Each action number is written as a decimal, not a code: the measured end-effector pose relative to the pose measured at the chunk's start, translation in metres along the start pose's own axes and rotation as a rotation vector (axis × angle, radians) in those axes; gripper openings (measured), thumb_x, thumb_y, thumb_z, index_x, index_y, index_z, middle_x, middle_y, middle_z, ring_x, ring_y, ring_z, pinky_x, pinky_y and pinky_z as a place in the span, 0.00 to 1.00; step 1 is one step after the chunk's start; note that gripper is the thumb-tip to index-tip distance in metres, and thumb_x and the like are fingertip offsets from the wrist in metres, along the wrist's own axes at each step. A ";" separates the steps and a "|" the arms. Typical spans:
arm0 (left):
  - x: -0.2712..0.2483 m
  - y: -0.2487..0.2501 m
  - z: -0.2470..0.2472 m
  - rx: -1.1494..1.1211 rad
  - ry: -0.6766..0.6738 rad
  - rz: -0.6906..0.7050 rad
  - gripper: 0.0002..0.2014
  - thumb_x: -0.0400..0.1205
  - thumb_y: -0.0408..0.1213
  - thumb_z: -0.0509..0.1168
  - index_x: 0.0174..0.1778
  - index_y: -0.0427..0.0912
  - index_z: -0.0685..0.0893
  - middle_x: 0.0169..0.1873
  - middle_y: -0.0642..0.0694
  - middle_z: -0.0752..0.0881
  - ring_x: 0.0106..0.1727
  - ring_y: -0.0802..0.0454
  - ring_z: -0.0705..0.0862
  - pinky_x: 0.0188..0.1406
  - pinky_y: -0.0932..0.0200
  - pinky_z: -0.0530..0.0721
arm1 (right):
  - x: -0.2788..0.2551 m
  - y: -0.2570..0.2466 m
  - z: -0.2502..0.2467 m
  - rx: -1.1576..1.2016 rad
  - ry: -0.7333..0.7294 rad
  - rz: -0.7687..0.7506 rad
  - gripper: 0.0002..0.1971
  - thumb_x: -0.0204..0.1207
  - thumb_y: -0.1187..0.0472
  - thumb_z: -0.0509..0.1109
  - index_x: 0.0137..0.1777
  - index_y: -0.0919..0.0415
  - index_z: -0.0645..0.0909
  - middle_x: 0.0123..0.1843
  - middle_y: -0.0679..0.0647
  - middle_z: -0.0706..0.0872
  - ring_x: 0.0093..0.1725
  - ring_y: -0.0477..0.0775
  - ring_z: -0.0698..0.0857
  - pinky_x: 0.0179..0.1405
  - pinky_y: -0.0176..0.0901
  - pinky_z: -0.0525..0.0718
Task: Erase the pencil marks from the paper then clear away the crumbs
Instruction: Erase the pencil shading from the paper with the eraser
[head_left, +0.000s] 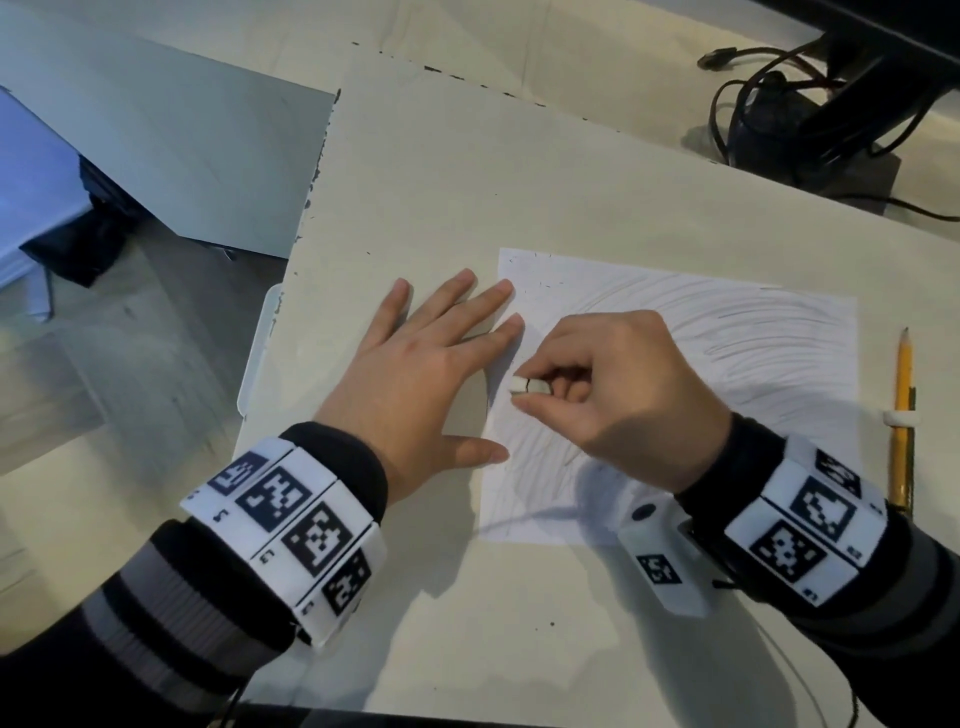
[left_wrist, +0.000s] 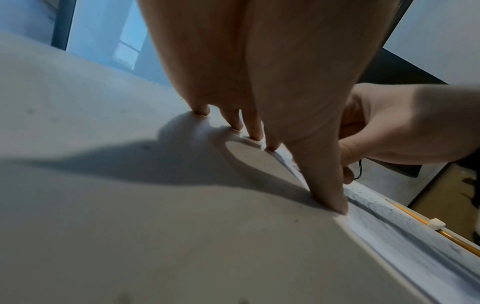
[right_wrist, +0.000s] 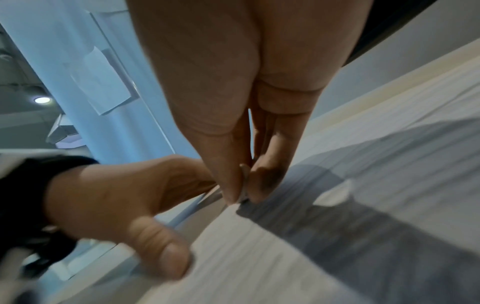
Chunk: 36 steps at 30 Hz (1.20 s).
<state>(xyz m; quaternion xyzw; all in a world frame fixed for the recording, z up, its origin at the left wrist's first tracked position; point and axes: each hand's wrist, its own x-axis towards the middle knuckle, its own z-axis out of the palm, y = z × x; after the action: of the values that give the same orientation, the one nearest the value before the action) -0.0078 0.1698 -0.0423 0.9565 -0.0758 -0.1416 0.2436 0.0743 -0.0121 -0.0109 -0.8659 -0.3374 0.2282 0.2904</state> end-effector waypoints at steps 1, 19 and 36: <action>0.000 0.000 0.000 0.001 -0.006 -0.006 0.51 0.70 0.65 0.74 0.86 0.55 0.58 0.87 0.57 0.48 0.87 0.56 0.41 0.85 0.41 0.38 | 0.004 0.004 -0.004 0.003 0.032 0.017 0.03 0.69 0.60 0.81 0.40 0.56 0.91 0.32 0.46 0.86 0.32 0.46 0.84 0.35 0.44 0.83; 0.002 0.002 -0.001 0.007 -0.013 -0.021 0.51 0.70 0.65 0.73 0.87 0.56 0.57 0.87 0.58 0.46 0.87 0.56 0.39 0.84 0.43 0.36 | 0.009 0.006 -0.008 0.025 0.037 0.010 0.04 0.67 0.62 0.82 0.36 0.58 0.89 0.32 0.47 0.85 0.31 0.48 0.83 0.33 0.44 0.82; 0.004 0.006 -0.003 0.027 -0.030 -0.042 0.50 0.72 0.64 0.73 0.87 0.57 0.54 0.87 0.58 0.43 0.87 0.54 0.38 0.84 0.42 0.36 | 0.007 0.012 -0.009 0.034 0.108 0.013 0.05 0.67 0.62 0.83 0.36 0.58 0.89 0.33 0.47 0.85 0.30 0.49 0.84 0.31 0.40 0.83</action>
<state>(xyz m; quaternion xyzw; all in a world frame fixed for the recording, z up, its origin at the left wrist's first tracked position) -0.0035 0.1656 -0.0379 0.9589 -0.0614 -0.1599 0.2264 0.0899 -0.0172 -0.0133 -0.8742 -0.3117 0.1885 0.3212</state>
